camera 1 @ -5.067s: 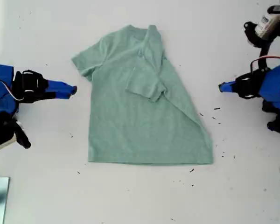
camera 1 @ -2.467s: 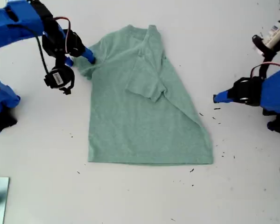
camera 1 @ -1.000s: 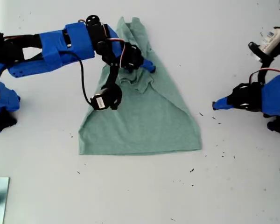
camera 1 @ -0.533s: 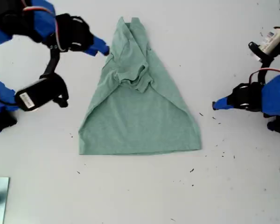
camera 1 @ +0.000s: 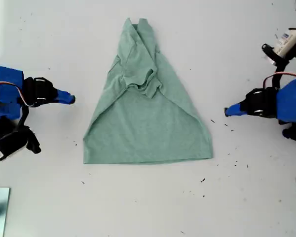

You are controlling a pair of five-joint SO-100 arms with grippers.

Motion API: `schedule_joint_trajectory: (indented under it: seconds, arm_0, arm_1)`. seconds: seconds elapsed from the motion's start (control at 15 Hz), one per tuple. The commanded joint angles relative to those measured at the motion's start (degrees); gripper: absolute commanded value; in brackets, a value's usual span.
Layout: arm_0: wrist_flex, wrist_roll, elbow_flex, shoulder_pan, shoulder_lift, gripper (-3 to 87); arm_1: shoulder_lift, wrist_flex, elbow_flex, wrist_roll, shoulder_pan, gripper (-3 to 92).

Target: Fold t shirt

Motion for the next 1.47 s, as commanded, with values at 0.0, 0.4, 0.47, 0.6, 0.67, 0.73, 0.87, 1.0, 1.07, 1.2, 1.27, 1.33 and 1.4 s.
schedule_joint_trajectory:
  seconds: [0.0,0.4,0.47,0.6,0.67,0.73,0.87,1.0,1.07,1.2,1.27,1.33,1.4]
  arm_0:
    - [0.09,-0.70,2.72,0.44,4.39,-0.2]
    - [0.09,-0.62,2.81,0.44,4.83,-0.2]
    - [0.09,-0.62,2.90,0.62,4.83,-0.2]
    - [0.09,-0.44,2.90,0.70,4.83,-0.2]
    - [0.09,-0.35,2.90,0.79,4.83,-0.2]
    - [0.09,-0.35,2.90,0.97,5.01,-0.2]
    - [0.09,-0.35,2.90,0.88,5.01,-0.2]
    - [0.09,-0.26,2.90,0.97,5.01,-0.2]
    - [0.09,-0.26,2.90,1.05,5.01,-0.2]
    - [0.09,-0.26,2.90,1.14,5.01,-0.2]
    - [0.09,-0.18,2.90,1.14,5.01,-0.2]
    - [0.09,-0.18,2.90,1.23,5.01,-0.2]
    - [0.09,-0.18,2.90,1.23,5.01,-0.2]
  arm_1:
    - [0.26,-0.53,1.85,-2.64,-0.53,2.2]
    - [-56.51,13.10,-64.60,-16.35,-5.80,22.5]
    - [-63.11,16.26,-70.93,-17.31,-7.65,34.0]
    - [-70.58,18.90,-73.13,-15.29,-10.37,35.7]
    - [-72.42,18.37,-72.07,-13.97,-11.78,36.1]
    - [-73.83,17.84,-70.75,-12.92,-13.10,35.6]
    - [-76.64,13.45,-65.48,-11.69,-14.33,33.8]
    - [-81.47,4.75,-60.12,-10.99,-15.64,32.1]
    - [-84.64,0.88,-58.27,-10.55,-16.44,31.6]
    - [-89.65,-8.09,-52.21,-9.32,-17.40,28.4]
    - [-91.05,-13.80,-47.29,-8.79,-17.49,23.0]
    - [-91.23,-19.86,-41.84,-7.47,-17.58,10.3]
    - [-90.70,-24.26,-37.09,-6.68,-17.58,-1.0]
